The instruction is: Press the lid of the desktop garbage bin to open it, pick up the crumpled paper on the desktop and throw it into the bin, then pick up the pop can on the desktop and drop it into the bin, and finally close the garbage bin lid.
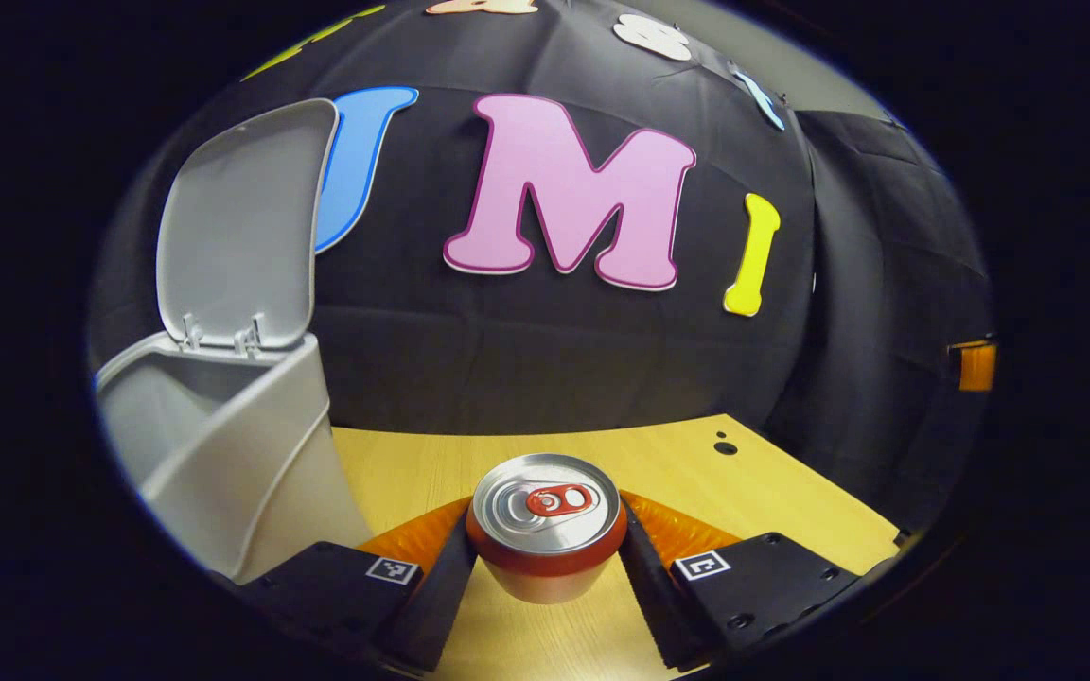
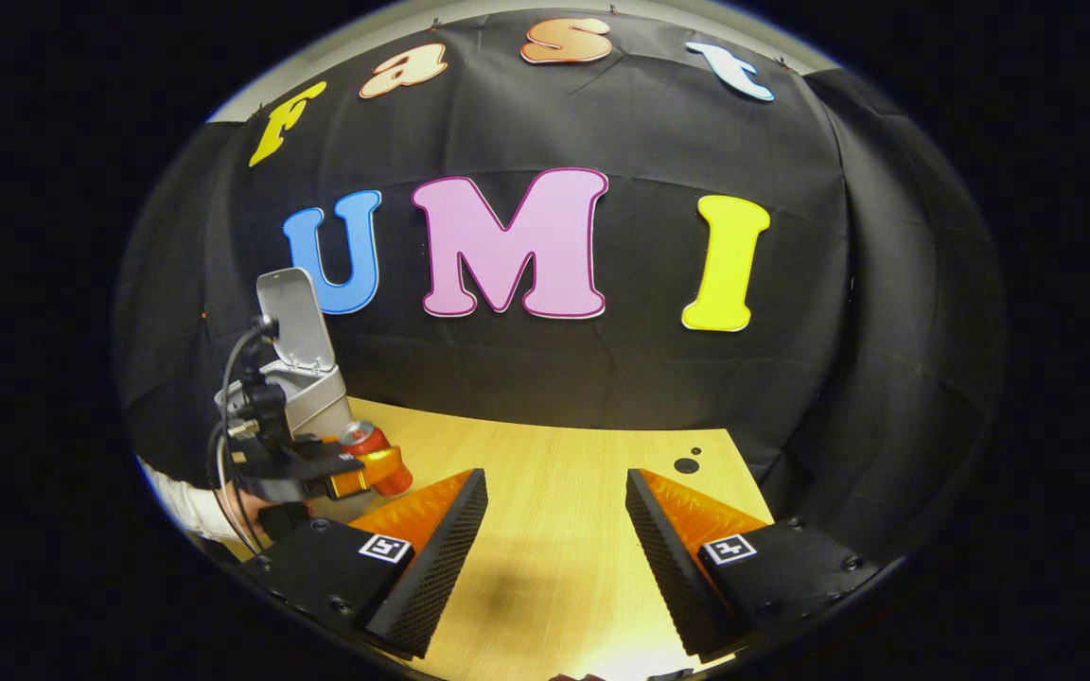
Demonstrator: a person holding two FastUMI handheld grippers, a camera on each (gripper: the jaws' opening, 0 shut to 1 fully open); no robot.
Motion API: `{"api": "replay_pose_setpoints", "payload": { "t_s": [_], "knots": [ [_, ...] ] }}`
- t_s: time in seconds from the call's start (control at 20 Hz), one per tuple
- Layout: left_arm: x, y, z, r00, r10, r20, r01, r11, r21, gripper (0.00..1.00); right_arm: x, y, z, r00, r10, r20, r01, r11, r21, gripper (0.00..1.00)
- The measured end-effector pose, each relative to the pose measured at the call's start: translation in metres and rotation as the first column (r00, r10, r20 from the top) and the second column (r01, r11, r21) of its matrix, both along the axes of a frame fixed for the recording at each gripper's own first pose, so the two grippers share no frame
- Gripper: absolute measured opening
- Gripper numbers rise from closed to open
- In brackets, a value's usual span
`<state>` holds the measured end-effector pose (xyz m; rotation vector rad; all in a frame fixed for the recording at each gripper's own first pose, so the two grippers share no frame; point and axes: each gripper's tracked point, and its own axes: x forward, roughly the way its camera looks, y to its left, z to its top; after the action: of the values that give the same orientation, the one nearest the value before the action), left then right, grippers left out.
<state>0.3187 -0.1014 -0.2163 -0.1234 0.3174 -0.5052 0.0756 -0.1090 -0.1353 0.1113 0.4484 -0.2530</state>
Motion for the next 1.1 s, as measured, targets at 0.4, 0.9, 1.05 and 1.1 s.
{"api": "replay_pose_setpoints", "payload": {
  "t_s": [0.4, 0.9, 1.05, 1.1],
  "knots": [
    [0.014, 0.062, 0.126, 0.989, 0.042, 0.14, -0.039, 0.999, -0.029, 0.82, -0.013, 0.001, -0.007, 1.0, -0.008, 0.009, 0.008, 1.0, 0.019, 0.95],
    [0.035, 0.208, 0.095, 0.96, 0.274, 0.054, -0.278, 0.954, 0.112, 0.83, -0.013, 0.014, -0.015, 1.0, 0.022, 0.005, -0.022, 0.998, 0.062, 0.95],
    [0.034, 0.224, 0.077, 0.947, 0.32, 0.007, -0.319, 0.943, 0.09, 0.86, -0.012, 0.019, -0.017, 0.999, 0.038, -0.002, -0.038, 0.997, 0.07, 0.95],
    [0.034, 0.231, 0.076, 0.94, 0.341, 0.009, -0.34, 0.935, 0.097, 0.87, -0.011, 0.02, -0.019, 0.999, 0.04, -0.004, -0.04, 0.997, 0.072, 0.95]
  ]
}}
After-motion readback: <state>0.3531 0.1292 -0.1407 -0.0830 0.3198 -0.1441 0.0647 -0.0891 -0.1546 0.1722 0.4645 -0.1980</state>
